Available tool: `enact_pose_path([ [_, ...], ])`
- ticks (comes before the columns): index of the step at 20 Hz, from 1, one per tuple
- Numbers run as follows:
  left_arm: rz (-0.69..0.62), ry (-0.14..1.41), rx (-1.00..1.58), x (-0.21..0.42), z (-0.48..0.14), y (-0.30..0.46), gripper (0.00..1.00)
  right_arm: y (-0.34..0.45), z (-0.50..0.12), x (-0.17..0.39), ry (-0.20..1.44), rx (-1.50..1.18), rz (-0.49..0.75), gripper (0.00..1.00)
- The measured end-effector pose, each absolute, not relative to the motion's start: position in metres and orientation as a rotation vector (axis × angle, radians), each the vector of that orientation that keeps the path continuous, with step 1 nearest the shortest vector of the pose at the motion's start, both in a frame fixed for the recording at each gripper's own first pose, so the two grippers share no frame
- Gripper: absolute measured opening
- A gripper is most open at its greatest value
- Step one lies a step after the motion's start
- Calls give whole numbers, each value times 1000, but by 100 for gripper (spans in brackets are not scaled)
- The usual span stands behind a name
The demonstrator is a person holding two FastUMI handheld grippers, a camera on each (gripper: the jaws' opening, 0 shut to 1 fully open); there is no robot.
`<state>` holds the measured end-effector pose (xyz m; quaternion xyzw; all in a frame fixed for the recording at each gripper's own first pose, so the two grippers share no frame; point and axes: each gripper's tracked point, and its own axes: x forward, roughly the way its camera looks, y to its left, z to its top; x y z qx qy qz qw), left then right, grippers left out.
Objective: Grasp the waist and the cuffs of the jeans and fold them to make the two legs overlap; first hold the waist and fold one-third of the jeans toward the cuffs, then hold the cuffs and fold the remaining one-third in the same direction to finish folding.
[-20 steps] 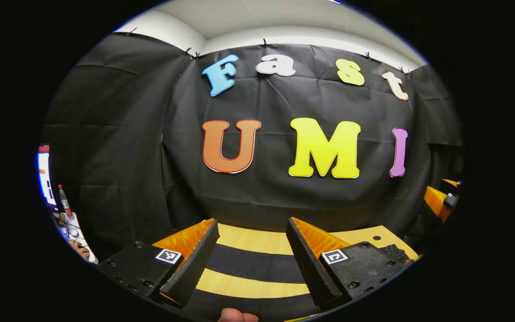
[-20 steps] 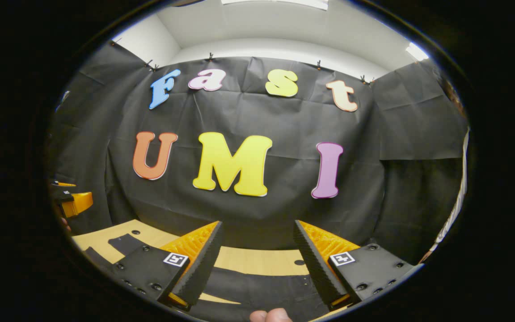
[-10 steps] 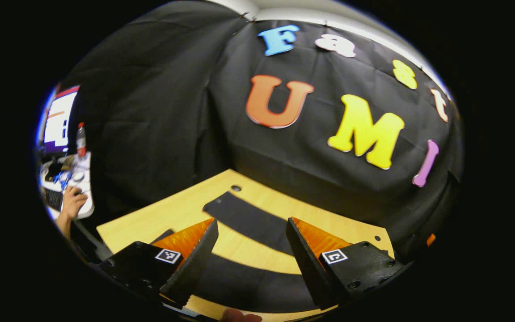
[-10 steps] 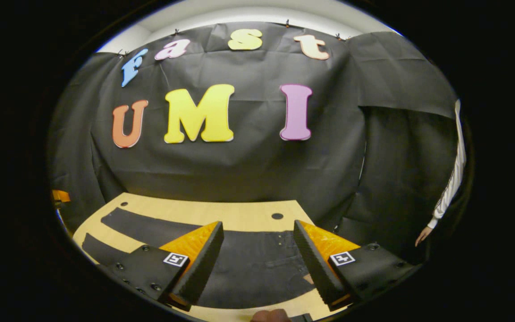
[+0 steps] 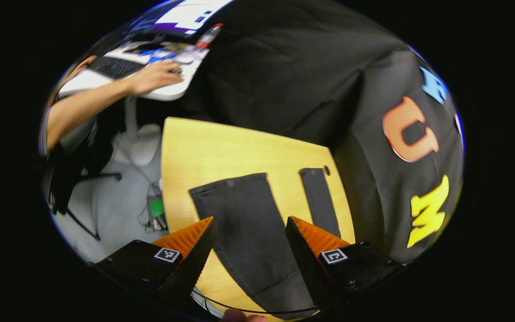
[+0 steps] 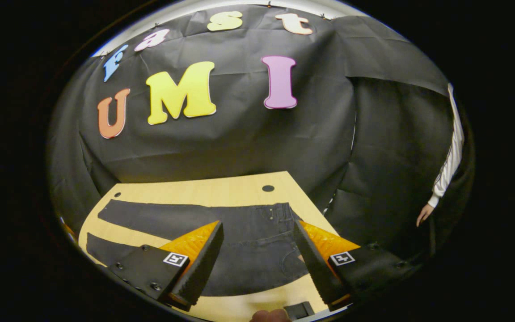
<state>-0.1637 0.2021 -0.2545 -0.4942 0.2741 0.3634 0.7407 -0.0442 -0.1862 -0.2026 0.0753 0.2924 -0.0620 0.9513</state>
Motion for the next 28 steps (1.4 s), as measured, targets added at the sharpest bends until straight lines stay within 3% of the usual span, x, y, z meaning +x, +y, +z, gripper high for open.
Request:
enact_pose_path([
  [6, 844, 681, -1210, -162, -291, 216, 100, -204, -233, -69, 714, 273, -253, 99],
  [10, 873, 694, -1232, -154, -308, 232, 99, -206, -243, -73, 762, 308, -270, 96],
  [16, 880, 708, -1265, -140, -311, 237, 99, -214, -328, -84, 1036, 818, -417, 98],
  [24, 814, 739, -1244, -112, -313, 233, 97, -247, -373, -83, 1088, 1013, -586, 97],
  [28, 804, 726, -1294, -100, -314, 224, 89, -280, -388, -72, 1060, 994, -666, 97],
])
